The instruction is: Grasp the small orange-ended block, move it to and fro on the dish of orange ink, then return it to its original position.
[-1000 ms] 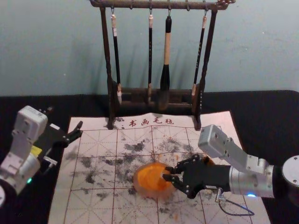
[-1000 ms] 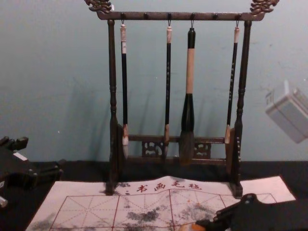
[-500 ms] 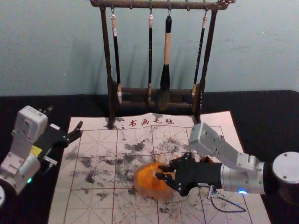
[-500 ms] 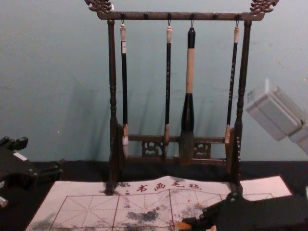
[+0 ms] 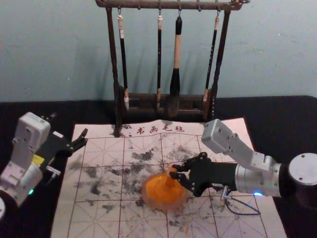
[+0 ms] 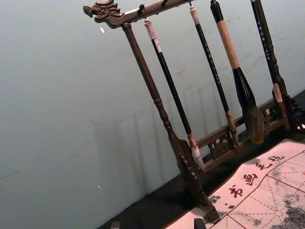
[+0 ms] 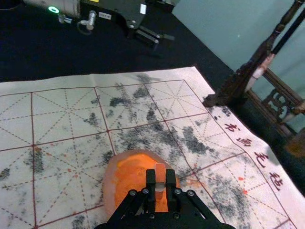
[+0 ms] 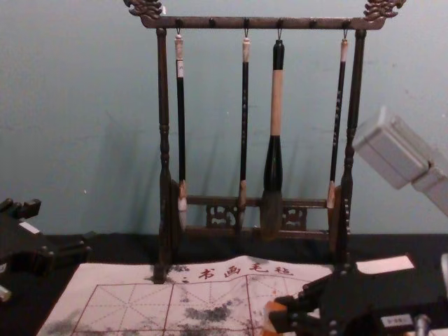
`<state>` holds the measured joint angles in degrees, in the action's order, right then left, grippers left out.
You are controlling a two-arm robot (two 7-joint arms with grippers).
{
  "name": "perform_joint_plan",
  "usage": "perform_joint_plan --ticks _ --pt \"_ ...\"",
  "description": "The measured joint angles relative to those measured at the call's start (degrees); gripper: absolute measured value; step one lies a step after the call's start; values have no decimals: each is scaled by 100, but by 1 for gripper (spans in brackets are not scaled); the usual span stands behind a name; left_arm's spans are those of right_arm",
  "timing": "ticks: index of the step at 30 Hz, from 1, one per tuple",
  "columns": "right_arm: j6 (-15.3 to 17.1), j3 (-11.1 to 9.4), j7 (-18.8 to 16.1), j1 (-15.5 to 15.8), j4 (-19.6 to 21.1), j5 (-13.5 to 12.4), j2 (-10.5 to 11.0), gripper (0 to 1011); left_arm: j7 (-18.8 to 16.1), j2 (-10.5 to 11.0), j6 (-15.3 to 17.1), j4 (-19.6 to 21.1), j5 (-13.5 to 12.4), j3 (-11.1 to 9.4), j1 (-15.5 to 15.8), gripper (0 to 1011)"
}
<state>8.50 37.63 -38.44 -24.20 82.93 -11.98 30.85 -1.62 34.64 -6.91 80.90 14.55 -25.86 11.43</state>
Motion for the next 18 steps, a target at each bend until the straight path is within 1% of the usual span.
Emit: perform_joint_plan --ticks 5,15,18 --pt "24 -51 11 29 32 -12 48 94 0 0 0 0 0 0 0 1001" --pt "62 -106 -41 229 329 -91 279 94 0 0 0 0 0 0 0 1002" --pt "60 -109 -62 265 386 -111 317 94 0 0 0 0 0 0 0 1001"
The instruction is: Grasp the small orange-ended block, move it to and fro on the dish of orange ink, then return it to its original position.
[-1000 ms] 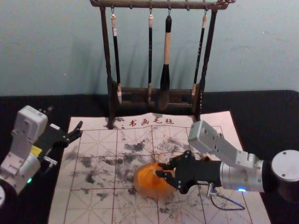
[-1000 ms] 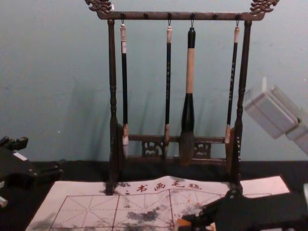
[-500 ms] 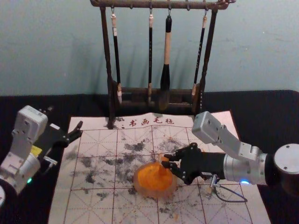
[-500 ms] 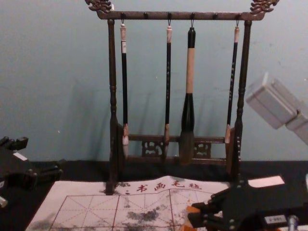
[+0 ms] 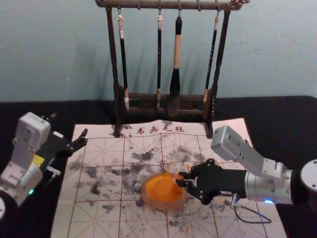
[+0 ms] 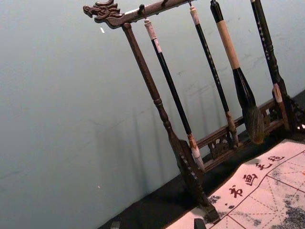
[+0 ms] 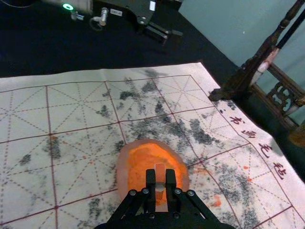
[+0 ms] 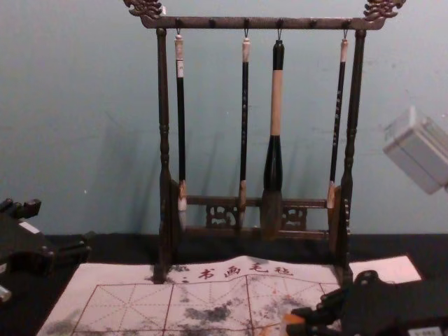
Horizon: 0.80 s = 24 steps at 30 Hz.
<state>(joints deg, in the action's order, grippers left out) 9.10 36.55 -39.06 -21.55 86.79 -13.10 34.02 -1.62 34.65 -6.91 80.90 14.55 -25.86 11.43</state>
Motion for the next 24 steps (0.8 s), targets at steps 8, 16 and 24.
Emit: perform_joint_plan --ticks 8,16,24 --pt "-11 56 -75 36 103 -19 34 94 0 0 0 0 0 0 0 1001" --pt "-20 146 -115 -45 94 14 -20 94 0 0 0 0 0 0 0 1001" --pt "8 243 -123 -189 -40 92 -137 94 0 0 0 0 0 0 0 1001"
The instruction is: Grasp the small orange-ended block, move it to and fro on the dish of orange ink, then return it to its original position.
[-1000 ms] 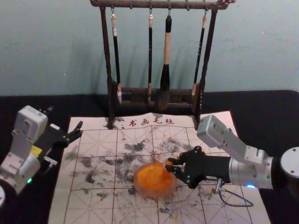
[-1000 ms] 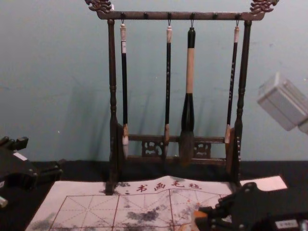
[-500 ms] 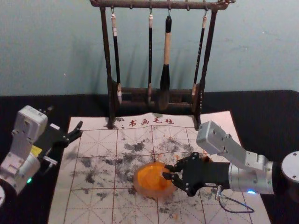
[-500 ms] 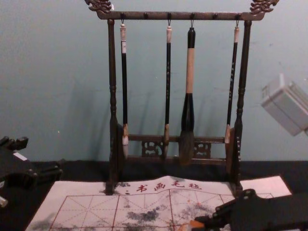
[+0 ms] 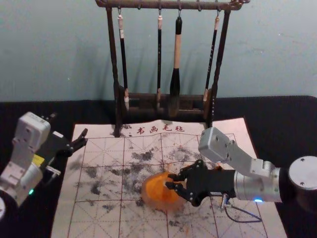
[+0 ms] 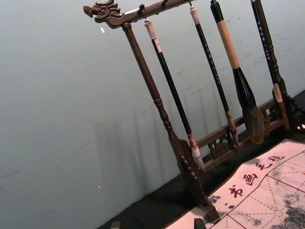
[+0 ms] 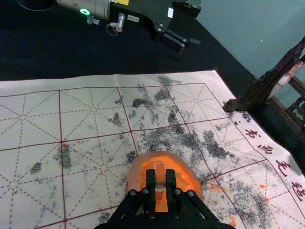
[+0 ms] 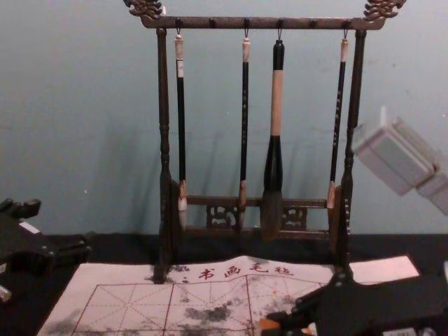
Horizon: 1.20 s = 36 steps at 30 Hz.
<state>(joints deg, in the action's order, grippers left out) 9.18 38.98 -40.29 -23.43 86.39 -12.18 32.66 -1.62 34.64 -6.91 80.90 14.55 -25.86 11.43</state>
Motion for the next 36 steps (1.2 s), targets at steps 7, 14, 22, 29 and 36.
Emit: perform_joint_plan --ticks 7,14,22,29,36 --pt "50 35 25 -137 -193 46 -121 94 0 0 0 0 0 0 0 1001" --pt "79 11 98 -219 -348 68 -201 94 0 0 0 0 0 0 0 1002" --pt "99 -103 163 -175 -312 34 -159 94 0 0 0 0 0 0 0 1001" --pt "116 -300 260 36 -24 -146 -20 94 0 0 0 0 0 0 0 1001" --pt "164 -587 451 230 229 -378 98 94 0 0 0 0 0 0 0 1001"
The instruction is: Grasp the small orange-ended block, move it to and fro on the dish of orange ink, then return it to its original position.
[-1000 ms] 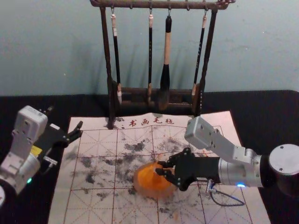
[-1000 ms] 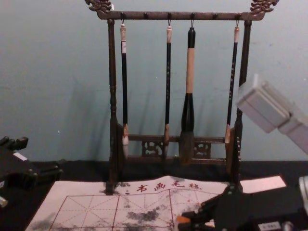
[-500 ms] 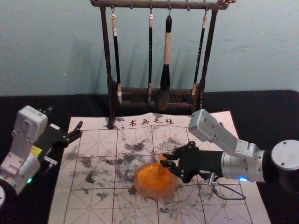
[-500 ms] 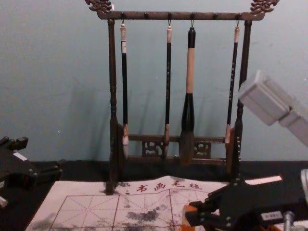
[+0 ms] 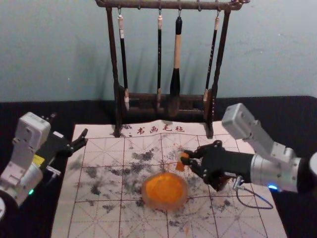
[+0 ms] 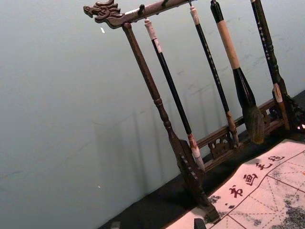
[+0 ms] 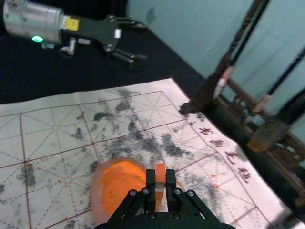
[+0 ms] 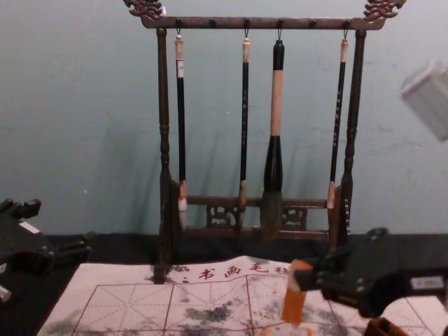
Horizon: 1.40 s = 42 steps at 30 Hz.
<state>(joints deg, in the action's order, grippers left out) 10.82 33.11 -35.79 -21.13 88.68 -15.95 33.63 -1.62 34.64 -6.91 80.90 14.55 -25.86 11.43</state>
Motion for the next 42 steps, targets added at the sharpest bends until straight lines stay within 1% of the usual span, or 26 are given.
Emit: perform_joint_plan --ticks 1,4,5,7,10,11,14,15,17,18,19,21,23,33,36,42 --pt "7 -35 22 23 27 -25 17 94 0 0 0 0 0 0 0 1001" --pt "60 -228 166 146 175 -148 108 94 0 0 0 0 0 0 0 1001" --pt "60 -228 166 146 175 -148 108 94 0 0 0 0 0 0 0 1001" --pt "148 -394 314 273 310 -235 193 94 0 0 0 0 0 0 0 1001" --pt "201 -523 436 384 410 -298 257 94 0 0 0 0 0 0 0 1001" --pt "225 -613 512 464 470 -339 296 94 0 0 0 0 0 0 0 1001" --pt "248 -756 623 604 572 -404 356 94 0 0 0 0 0 0 0 1001" --pt "257 -847 681 693 637 -447 396 94 0 0 0 0 0 0 0 1001" --pt "261 -957 739 811 715 -505 447 94 0 0 0 0 0 0 0 1001" --pt "261 -957 739 811 715 -505 447 94 0 0 0 0 0 0 0 1001" --pt "263 -1026 771 891 768 -541 479 94 0 0 0 0 0 0 0 1001" --pt "263 -1082 792 954 808 -571 505 94 0 0 0 0 0 0 0 1001" --pt "272 -1171 825 1082 873 -623 555 94 0 0 0 0 0 0 0 1001" --pt "294 -1377 853 1460 1083 -758 733 94 0 0 0 0 0 0 0 1002" --pt "293 -1416 847 1551 1137 -785 788 94 0 0 0 0 0 0 0 1001" --pt "297 -1431 821 1636 1165 -804 838 94 0 0 0 0 0 0 0 1001"
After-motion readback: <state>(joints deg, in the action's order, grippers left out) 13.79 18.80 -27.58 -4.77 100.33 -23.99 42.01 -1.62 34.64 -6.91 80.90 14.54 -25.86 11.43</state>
